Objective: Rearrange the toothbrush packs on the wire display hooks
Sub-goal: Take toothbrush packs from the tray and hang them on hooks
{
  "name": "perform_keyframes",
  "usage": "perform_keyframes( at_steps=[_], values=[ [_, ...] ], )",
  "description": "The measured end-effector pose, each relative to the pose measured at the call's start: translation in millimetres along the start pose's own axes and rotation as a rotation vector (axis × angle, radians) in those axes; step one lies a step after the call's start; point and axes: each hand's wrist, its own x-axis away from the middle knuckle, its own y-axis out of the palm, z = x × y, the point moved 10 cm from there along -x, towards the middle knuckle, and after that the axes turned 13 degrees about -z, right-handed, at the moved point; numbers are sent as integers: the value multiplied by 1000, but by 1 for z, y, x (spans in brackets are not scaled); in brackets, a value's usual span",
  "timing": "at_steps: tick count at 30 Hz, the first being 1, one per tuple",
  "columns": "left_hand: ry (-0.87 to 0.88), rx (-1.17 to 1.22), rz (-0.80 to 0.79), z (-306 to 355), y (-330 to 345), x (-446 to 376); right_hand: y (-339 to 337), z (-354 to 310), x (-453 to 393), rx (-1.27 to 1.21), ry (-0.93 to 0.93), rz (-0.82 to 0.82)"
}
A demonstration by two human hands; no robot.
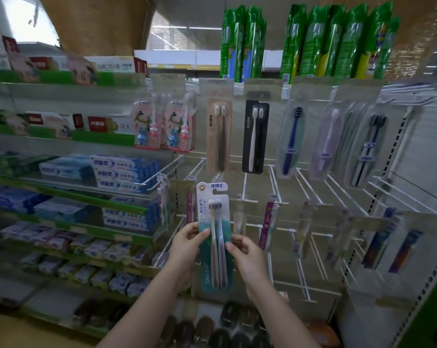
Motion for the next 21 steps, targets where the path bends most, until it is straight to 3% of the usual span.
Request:
perform_keyframes(
  at_steps=[9,21],
  values=[
    [-39,-10,100,-27,-32,11,27,32,-7,30,82,-52],
    [-25,13,59,-8,-16,-22,6,14,-30,12,75,-9]
  ],
)
